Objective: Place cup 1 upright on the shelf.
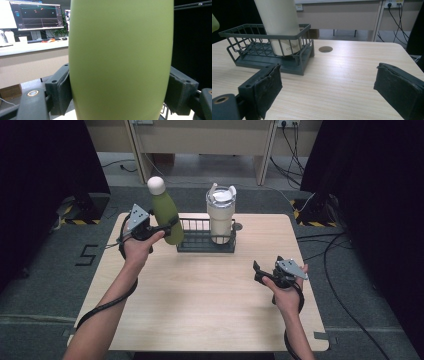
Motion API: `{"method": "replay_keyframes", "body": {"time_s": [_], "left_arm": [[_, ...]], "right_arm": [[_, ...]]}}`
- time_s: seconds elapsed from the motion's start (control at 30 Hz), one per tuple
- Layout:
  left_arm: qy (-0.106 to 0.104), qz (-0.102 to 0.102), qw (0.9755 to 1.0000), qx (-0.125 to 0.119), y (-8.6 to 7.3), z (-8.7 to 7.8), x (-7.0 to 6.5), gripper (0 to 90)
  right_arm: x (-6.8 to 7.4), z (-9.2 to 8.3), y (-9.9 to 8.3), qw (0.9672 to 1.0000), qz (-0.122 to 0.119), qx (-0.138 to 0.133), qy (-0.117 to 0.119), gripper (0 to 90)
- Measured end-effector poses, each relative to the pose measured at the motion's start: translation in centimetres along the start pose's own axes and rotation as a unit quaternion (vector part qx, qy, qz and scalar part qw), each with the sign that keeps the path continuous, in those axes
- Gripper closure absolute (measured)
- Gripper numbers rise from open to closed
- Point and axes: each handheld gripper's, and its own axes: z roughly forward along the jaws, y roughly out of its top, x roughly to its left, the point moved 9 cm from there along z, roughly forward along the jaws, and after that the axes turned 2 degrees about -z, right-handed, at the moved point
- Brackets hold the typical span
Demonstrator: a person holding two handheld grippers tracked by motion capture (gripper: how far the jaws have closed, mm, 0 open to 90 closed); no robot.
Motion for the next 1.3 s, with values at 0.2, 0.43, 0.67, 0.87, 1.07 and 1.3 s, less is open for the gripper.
{"method": "replay_keyframes", "body": {"time_s": [0.2,0.43,0.67,0.87,1.07,1.3], "left_arm": [[0.0,-0.002,1.0,-0.001,0.5,1.0,0.0,20.9],[0.002,-0.002,1.0,0.001,0.7,1.9,0.1,20.9],[0.007,-0.009,0.9999,0.0,1.0,2.8,0.4,20.9],[0.009,-0.011,0.9999,0.001,1.2,3.6,0.5,20.9],[0.008,-0.014,0.9999,0.002,1.3,4.7,0.3,20.9],[0.011,-0.017,0.9998,0.008,1.0,5.9,0.3,20.9]], "right_arm": [[-0.1,0.0,0.0,1.0,0.001,0.0,-0.001,7.1],[-0.2,-0.1,0.0,1.0,0.002,0.0,-0.001,7.3],[-0.3,-0.1,0.0,1.0,0.003,0.001,-0.002,7.4],[-0.3,-0.1,-0.1,1.0,0.006,0.001,-0.001,7.6],[-0.3,0.0,-0.2,1.0,0.006,0.002,0.001,7.9],[-0.4,-0.1,-0.1,1.0,0.009,0.002,-0.001,8.2]]}}
